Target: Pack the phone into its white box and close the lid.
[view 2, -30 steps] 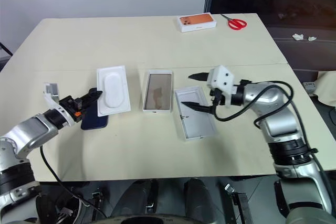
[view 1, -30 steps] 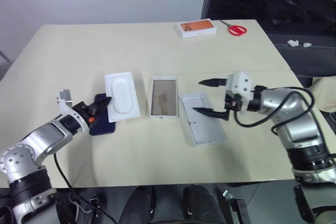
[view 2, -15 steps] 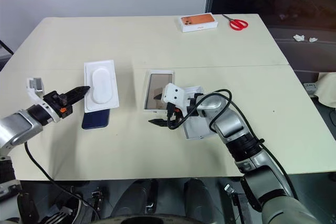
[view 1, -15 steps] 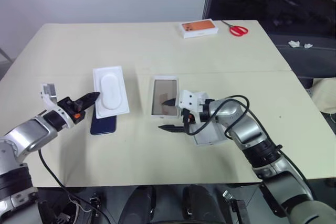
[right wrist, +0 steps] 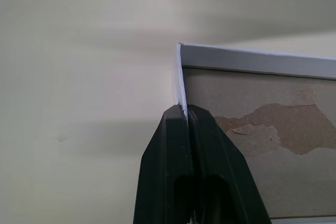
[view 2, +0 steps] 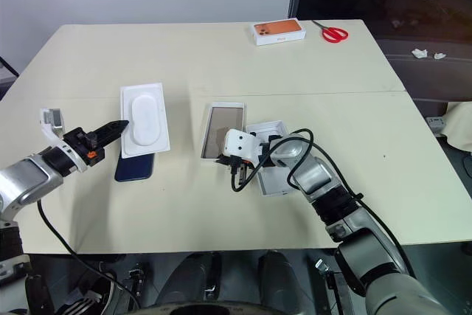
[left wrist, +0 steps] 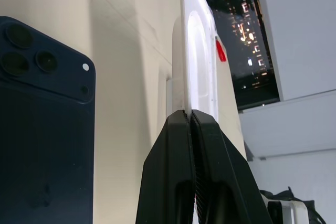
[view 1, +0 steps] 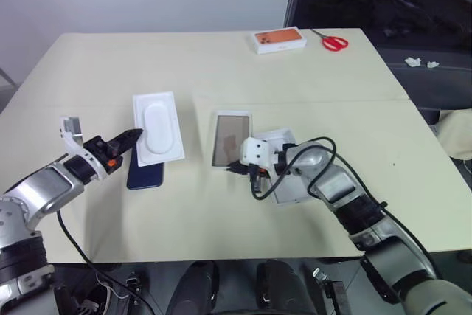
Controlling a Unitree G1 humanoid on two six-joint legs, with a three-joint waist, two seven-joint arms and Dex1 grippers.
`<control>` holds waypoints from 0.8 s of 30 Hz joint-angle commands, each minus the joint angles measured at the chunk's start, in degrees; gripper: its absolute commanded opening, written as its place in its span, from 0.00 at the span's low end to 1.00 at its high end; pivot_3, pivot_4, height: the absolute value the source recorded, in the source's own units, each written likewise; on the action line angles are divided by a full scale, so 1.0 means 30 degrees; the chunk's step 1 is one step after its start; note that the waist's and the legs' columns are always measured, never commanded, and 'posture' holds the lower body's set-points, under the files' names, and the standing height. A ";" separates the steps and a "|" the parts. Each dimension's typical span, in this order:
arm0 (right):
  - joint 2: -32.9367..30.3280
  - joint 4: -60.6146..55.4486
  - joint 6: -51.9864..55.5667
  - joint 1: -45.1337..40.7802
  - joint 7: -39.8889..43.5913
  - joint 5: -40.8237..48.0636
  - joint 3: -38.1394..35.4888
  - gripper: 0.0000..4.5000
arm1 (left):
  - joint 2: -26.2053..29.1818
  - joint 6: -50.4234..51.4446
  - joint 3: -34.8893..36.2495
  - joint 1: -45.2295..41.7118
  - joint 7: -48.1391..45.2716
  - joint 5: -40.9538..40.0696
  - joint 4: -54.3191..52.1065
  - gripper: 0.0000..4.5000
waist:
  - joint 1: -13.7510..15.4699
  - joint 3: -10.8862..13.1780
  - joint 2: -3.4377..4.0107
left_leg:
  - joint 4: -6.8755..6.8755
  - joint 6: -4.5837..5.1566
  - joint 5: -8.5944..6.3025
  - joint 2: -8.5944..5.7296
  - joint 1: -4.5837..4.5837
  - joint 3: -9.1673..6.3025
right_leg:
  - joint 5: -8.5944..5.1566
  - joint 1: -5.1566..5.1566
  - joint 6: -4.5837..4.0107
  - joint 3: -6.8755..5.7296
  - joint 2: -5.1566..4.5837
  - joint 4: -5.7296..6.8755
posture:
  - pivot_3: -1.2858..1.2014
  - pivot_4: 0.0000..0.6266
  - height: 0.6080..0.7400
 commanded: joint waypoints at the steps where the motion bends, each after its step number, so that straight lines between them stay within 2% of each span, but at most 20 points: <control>1: -0.0500 -0.2158 -0.0045 0.0482 0.1674 0.1709 -0.0722 0.01 | 0.0045 -0.0321 -0.0103 -0.0233 -0.0058 -0.1121 -0.0607 0.00 | -0.0003 0.0001 0.0000 | -0.0001 0.0002 -0.0001 0.0000 0.0000 -0.0001 | 0.0000 -0.0001 0.0000 0.0001 0.0000 0.0000 | 0.52 0.24 1.00; 6: -0.0149 -0.2710 0.1090 0.0847 0.1696 0.2501 -0.0910 0.01 | -0.0264 -0.0700 -0.0755 -0.0439 0.0462 -0.1619 -0.1050 0.00 | -0.0027 0.0001 -0.0001 | -0.0004 0.0030 -0.0017 0.0004 0.0000 -0.0009 | 0.0000 -0.0004 0.0000 -0.0001 0.0000 0.0004 | 0.52 0.24 1.00; 9: 0.0130 -0.2768 0.0996 0.0770 0.1428 0.2458 -0.0899 0.21 | -0.0455 -0.0987 -0.1091 -0.0365 0.0771 -0.1934 -0.1360 0.00 | -0.0035 0.0001 -0.0001 | -0.0003 0.0014 -0.0008 0.0004 0.0000 -0.0007 | 0.0000 -0.0008 0.0000 0.0003 0.0001 0.0006 | 0.52 0.24 1.00; 13: 0.0517 -0.3306 0.1033 0.0703 0.0857 0.2744 -0.1335 0.63 | -0.0888 -0.1405 -0.1795 -0.0398 0.1360 -0.2374 -0.2054 0.00 | -0.0002 0.0001 0.0000 | -0.0002 0.0005 -0.0003 0.0003 0.0000 -0.0007 | 0.0000 -0.0005 0.0000 0.0002 0.0000 0.0005 | 0.52 0.24 1.00; 17: -0.0154 -0.3172 0.1588 0.0283 0.1078 0.3683 -0.2715 0.63 | -0.1481 -0.1838 -0.2855 -0.0414 0.2065 -0.2520 -0.2642 0.00 | 0.0057 0.0002 -0.0003 | 0.0002 0.0005 -0.0003 -0.0001 -0.0001 -0.0007 | 0.0000 0.0003 0.0000 0.0001 -0.0006 0.0002 | 0.52 0.24 1.00; 24: -0.4092 -0.0685 -0.0015 -0.0043 0.3220 0.3556 -0.4727 0.63 | -0.3302 -0.3214 -0.4818 -0.0428 0.2680 -0.0376 -0.3887 0.00 | 0.0060 0.0007 -0.0009 | 0.0004 0.0089 -0.0051 -0.0011 -0.0002 -0.0005 | 0.0000 0.0021 0.0000 -0.0004 -0.0011 -0.0015 | 0.52 0.24 1.00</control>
